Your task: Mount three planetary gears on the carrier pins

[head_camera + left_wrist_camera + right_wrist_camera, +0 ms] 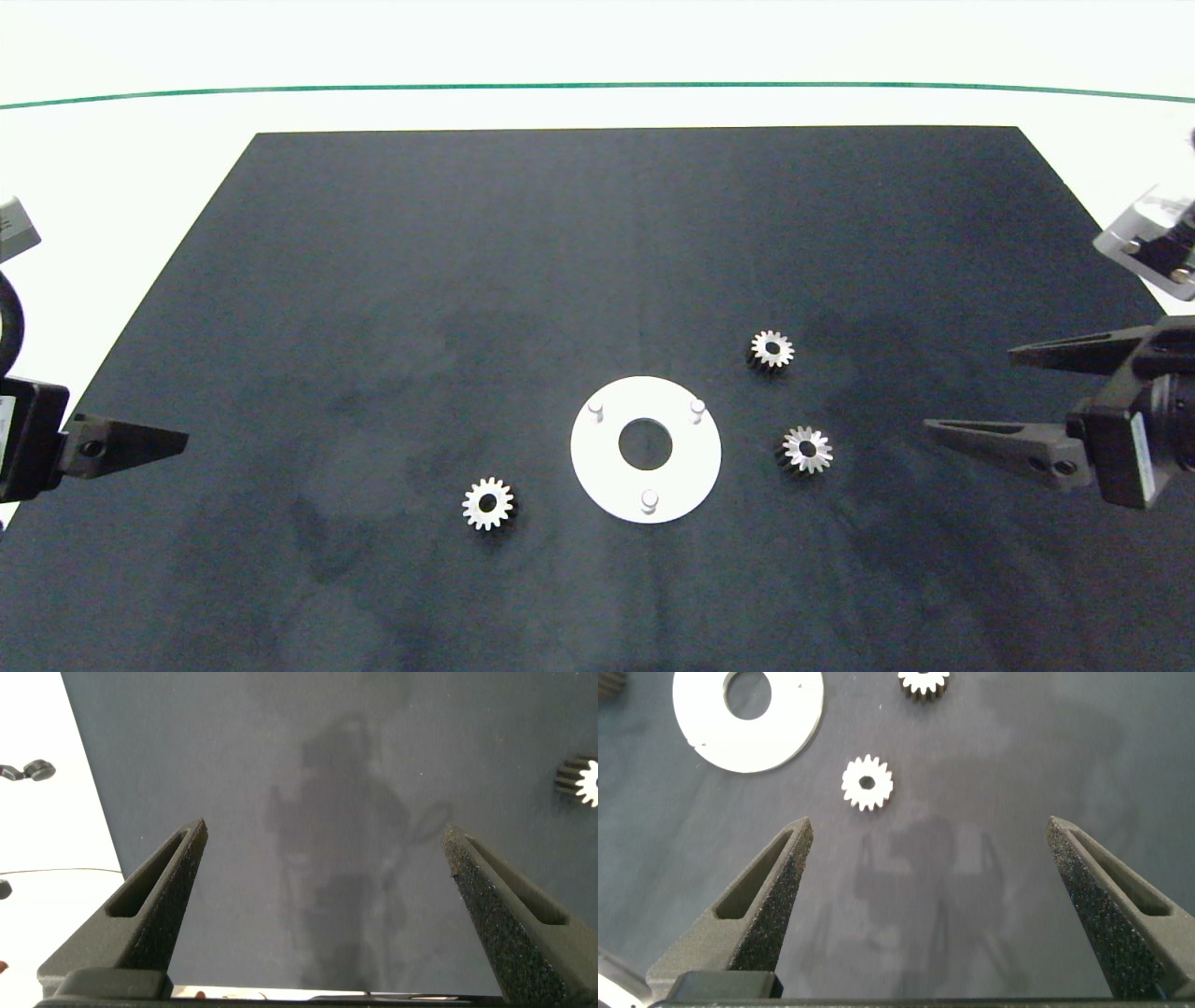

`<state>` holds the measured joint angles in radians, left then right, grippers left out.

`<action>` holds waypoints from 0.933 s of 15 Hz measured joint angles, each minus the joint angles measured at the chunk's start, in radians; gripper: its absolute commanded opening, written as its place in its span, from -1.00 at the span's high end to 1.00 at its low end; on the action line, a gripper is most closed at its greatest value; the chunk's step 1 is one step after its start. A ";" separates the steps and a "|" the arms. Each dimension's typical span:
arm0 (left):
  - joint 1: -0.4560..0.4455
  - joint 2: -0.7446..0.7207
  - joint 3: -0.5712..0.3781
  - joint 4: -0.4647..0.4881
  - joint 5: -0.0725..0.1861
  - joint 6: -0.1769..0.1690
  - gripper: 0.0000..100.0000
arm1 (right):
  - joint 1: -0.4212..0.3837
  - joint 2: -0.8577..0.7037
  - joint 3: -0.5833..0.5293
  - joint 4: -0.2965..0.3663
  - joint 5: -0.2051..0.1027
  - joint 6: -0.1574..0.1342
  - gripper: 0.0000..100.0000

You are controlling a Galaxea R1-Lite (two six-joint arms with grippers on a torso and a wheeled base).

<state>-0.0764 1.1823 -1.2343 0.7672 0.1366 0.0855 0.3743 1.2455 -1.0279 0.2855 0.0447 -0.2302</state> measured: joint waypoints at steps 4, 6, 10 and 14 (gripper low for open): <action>-0.014 0.001 0.003 0.000 0.000 0.000 -1.00 | 0.032 0.083 -0.032 0.018 -0.001 -0.003 -1.00; -0.015 0.001 0.004 0.001 0.000 0.000 -1.00 | 0.065 0.098 -0.033 0.034 -0.001 -0.004 -1.00; -0.021 -0.002 0.010 0.002 0.000 0.000 -1.00 | 0.098 0.135 -0.043 0.036 -0.017 -0.050 -1.00; -0.021 -0.005 0.010 0.002 0.000 0.000 -1.00 | 0.106 0.184 -0.053 0.036 -0.076 -0.054 -1.00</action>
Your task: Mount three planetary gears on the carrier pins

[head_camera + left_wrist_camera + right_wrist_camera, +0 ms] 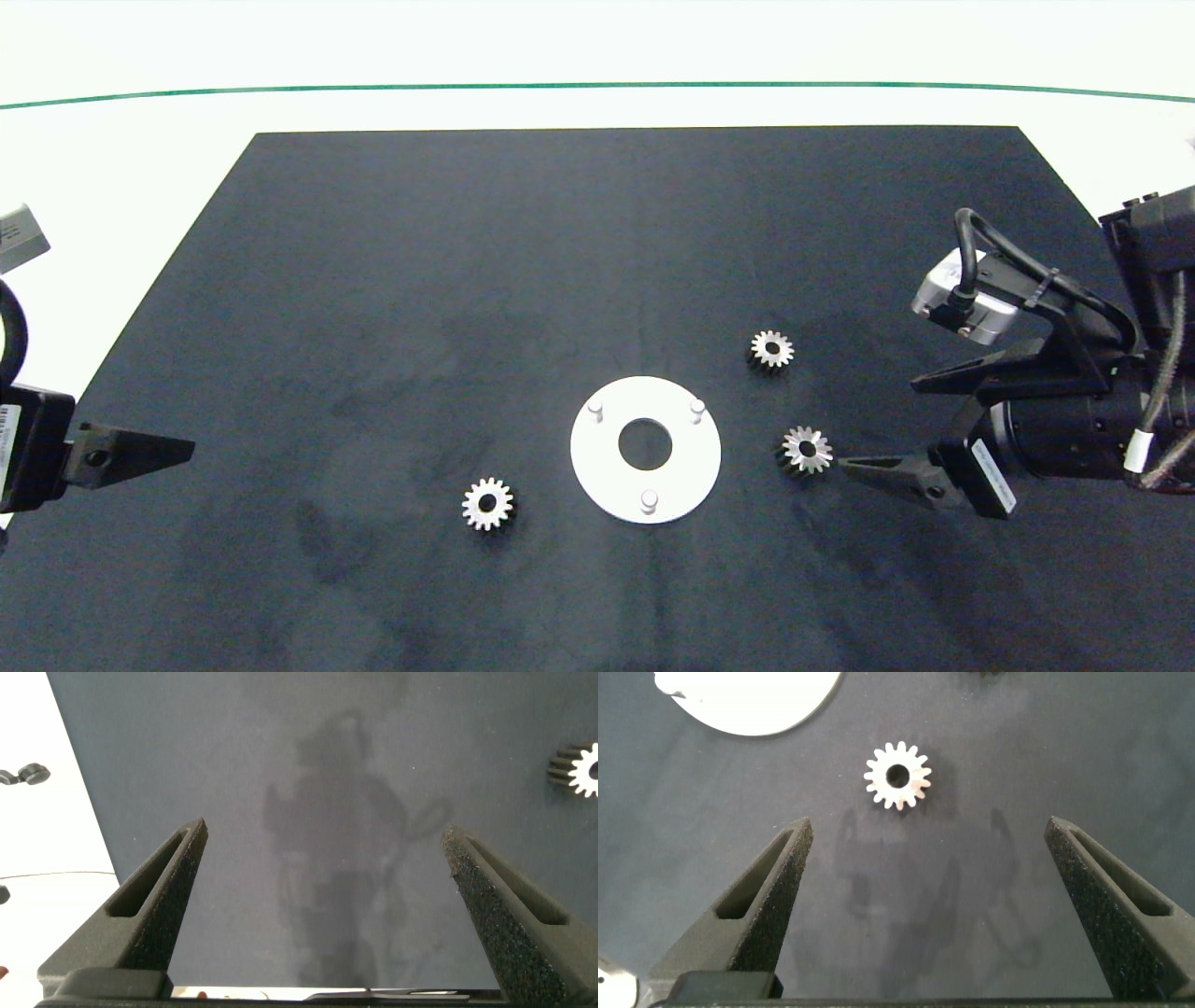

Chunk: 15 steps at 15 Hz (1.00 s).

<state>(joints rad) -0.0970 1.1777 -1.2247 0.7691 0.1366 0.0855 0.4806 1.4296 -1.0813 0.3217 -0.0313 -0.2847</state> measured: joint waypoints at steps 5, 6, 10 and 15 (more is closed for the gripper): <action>0.001 -0.004 0.001 0.000 0.000 0.000 -1.00 | 0.007 0.059 -0.026 0.011 -0.007 0.001 -1.00; 0.001 -0.006 0.001 0.000 0.000 0.000 -1.00 | 0.007 0.070 -0.027 0.014 -0.007 0.003 -1.00; -0.001 -0.011 0.003 0.001 0.000 0.002 -1.00 | 0.013 0.109 -0.031 0.011 -0.007 0.006 -1.00; -0.007 -0.019 0.004 0.001 0.000 0.003 -1.00 | 0.027 0.169 -0.066 0.009 -0.016 0.008 -1.00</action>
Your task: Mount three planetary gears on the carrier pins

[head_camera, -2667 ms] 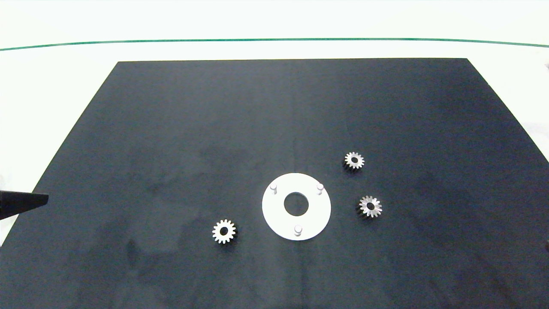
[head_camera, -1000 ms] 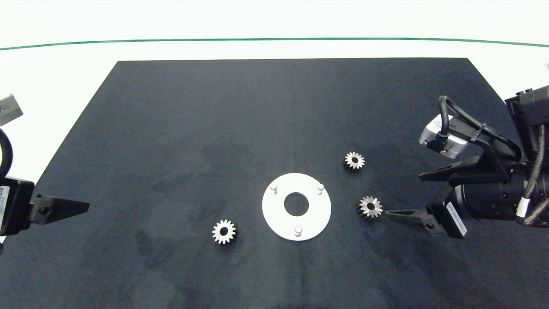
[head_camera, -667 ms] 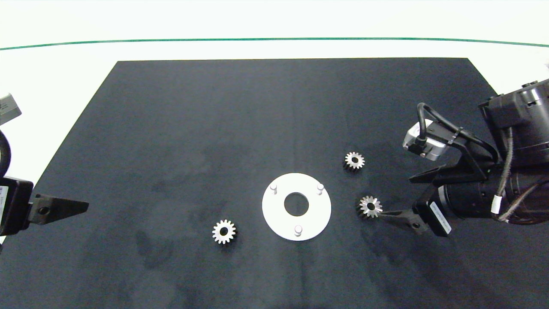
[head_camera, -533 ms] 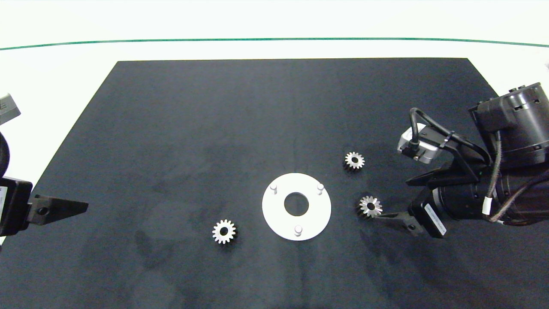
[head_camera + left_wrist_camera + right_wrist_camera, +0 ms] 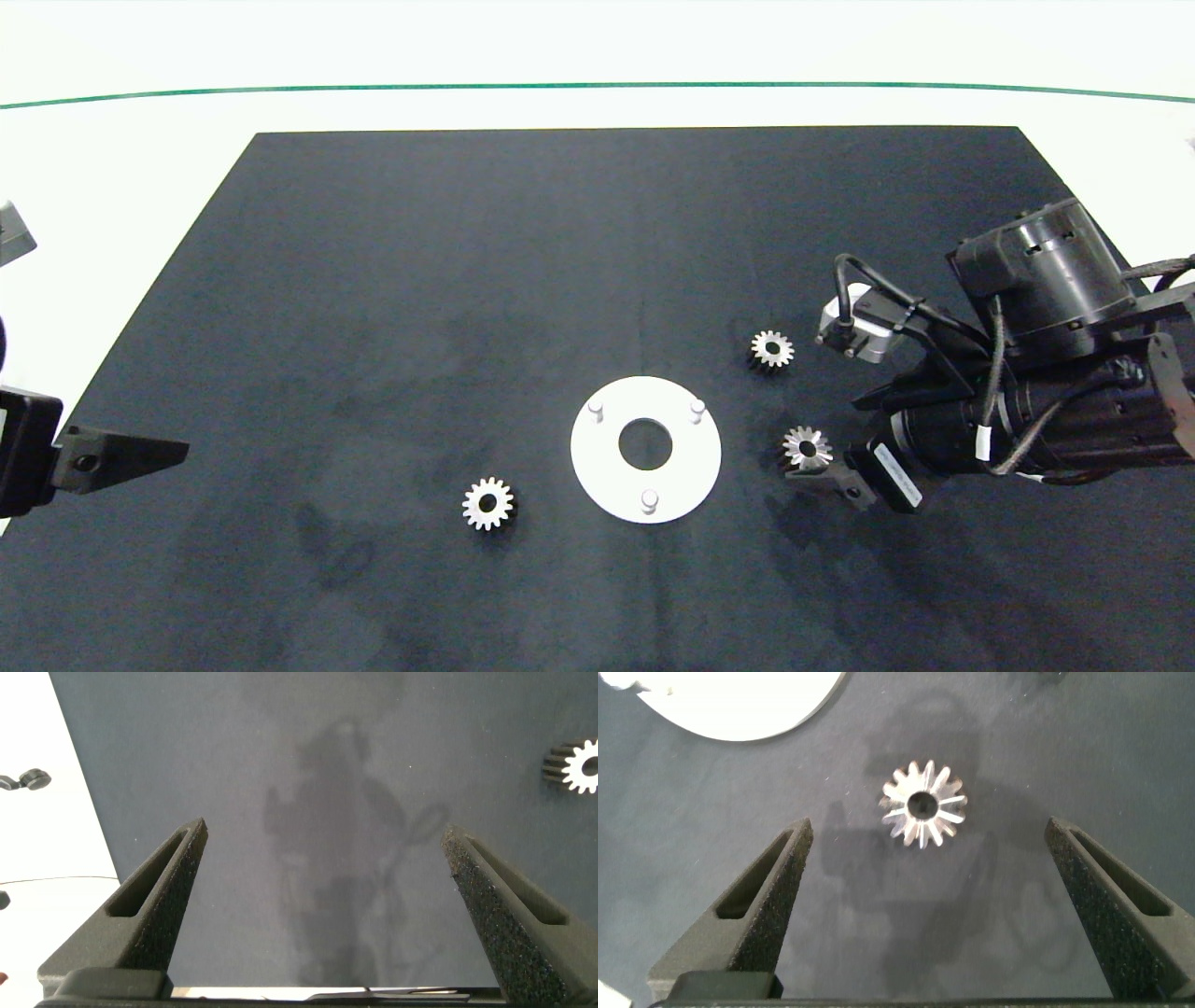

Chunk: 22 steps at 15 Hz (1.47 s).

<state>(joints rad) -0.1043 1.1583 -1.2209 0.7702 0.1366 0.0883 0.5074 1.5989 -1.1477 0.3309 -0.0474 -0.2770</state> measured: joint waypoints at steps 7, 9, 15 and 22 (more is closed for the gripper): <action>0.000 -0.013 0.000 -0.001 0.000 0.000 -1.00 | 0.017 0.062 -0.023 -0.005 -0.011 0.006 -1.00; 0.000 -0.016 0.000 -0.001 0.000 0.000 -1.00 | 0.016 0.074 -0.024 -0.007 -0.012 0.006 -1.00; 0.000 -0.020 0.000 -0.001 0.000 0.000 -1.00 | 0.004 0.097 -0.030 -0.008 -0.012 0.006 -0.98; 0.000 -0.026 0.000 -0.001 0.000 0.001 -1.00 | 0.001 0.124 -0.033 -0.029 -0.029 0.002 -0.68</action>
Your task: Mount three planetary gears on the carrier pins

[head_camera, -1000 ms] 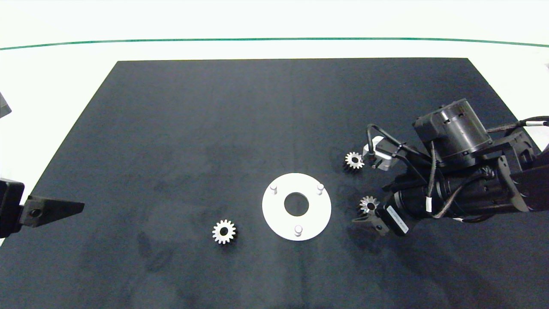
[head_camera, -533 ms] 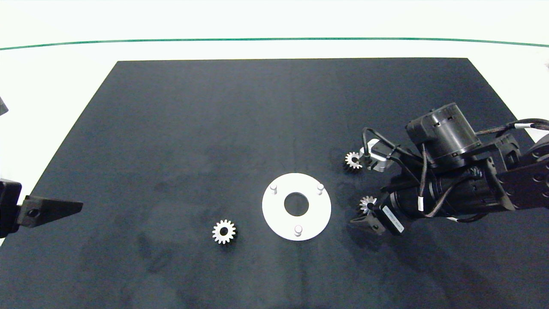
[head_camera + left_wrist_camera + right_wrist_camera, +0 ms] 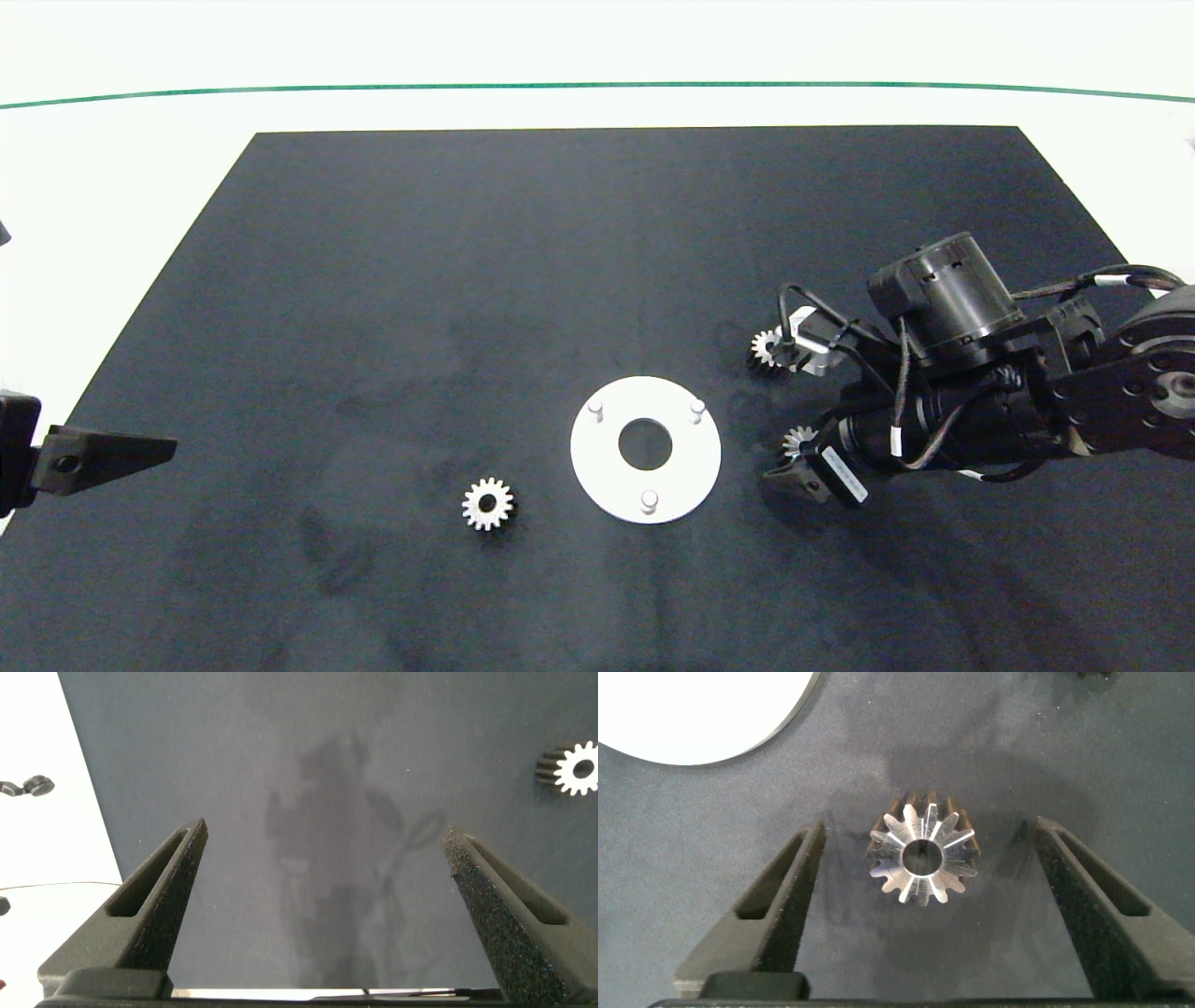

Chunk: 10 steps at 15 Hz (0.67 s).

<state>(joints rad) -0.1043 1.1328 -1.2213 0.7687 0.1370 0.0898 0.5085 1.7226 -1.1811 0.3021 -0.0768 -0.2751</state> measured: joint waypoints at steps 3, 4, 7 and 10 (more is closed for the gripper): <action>0.000 -0.002 0.000 0.000 0.000 0.000 -1.00 | 0.001 0.002 0.000 0.001 -0.008 0.001 -0.56; 0.000 -0.004 -0.001 0.000 0.000 0.000 -1.00 | 0.001 0.002 0.001 0.001 -0.009 0.000 -0.53; 0.000 -0.007 -0.001 -0.001 0.000 0.000 -1.00 | 0.000 0.000 0.001 0.001 -0.012 -0.001 -0.41; 0.001 -0.008 -0.001 -0.001 0.000 0.000 -1.00 | 0.001 -0.003 0.004 0.003 -0.014 -0.002 -0.29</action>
<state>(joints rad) -0.1030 1.1247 -1.2228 0.7672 0.1366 0.0902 0.5098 1.7198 -1.1770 0.3049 -0.0909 -0.2774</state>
